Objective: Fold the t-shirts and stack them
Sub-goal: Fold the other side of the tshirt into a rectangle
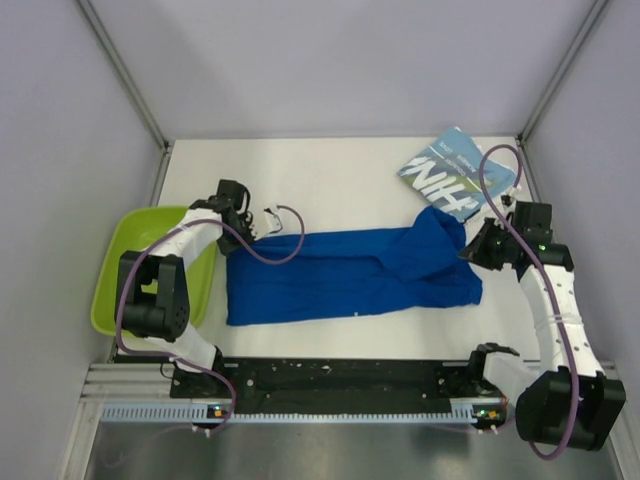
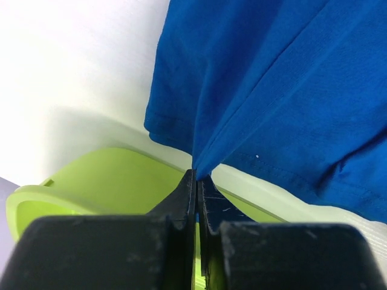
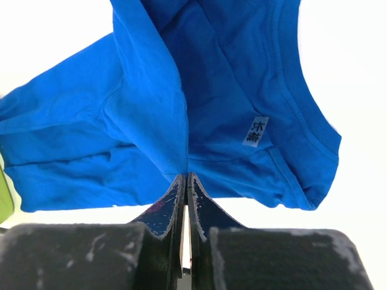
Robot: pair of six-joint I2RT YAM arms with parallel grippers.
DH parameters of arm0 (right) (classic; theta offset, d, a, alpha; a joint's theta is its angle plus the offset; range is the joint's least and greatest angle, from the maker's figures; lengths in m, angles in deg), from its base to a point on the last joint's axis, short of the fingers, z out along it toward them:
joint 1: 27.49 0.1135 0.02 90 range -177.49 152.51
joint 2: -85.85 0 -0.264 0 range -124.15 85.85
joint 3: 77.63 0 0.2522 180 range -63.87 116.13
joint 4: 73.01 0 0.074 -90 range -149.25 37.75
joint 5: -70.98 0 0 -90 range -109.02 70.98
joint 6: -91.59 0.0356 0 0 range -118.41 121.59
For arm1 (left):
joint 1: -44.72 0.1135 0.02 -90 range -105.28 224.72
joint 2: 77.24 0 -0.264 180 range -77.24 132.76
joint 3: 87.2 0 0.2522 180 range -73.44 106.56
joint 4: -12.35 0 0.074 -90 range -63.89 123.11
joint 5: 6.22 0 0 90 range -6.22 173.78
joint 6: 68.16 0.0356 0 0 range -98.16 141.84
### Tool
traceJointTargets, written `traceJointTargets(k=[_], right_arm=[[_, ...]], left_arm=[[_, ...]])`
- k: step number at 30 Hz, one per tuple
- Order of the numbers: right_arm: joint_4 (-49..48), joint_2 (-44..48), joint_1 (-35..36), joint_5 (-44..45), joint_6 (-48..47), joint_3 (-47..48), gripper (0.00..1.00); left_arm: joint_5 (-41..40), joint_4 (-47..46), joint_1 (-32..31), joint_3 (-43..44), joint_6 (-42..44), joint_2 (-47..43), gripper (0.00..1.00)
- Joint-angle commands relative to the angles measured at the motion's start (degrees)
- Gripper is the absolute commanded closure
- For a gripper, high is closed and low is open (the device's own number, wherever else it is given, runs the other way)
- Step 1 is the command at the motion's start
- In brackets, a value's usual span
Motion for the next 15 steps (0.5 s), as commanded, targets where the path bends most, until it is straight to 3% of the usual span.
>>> traceJointTargets(k=[1,15], right_arm=[[0.1,1.1,-0.8,1.3,-1.0,0.2,1.0],[0.1,0.1,-1.0,2.7,-2.0,-0.6,1.0]], left_arm=[[0.4,0.4,-0.8,-0.4,1.6,-0.2,1.0],[-0.3,1.3,-2.0,-3.9,7.6,0.3,1.0]])
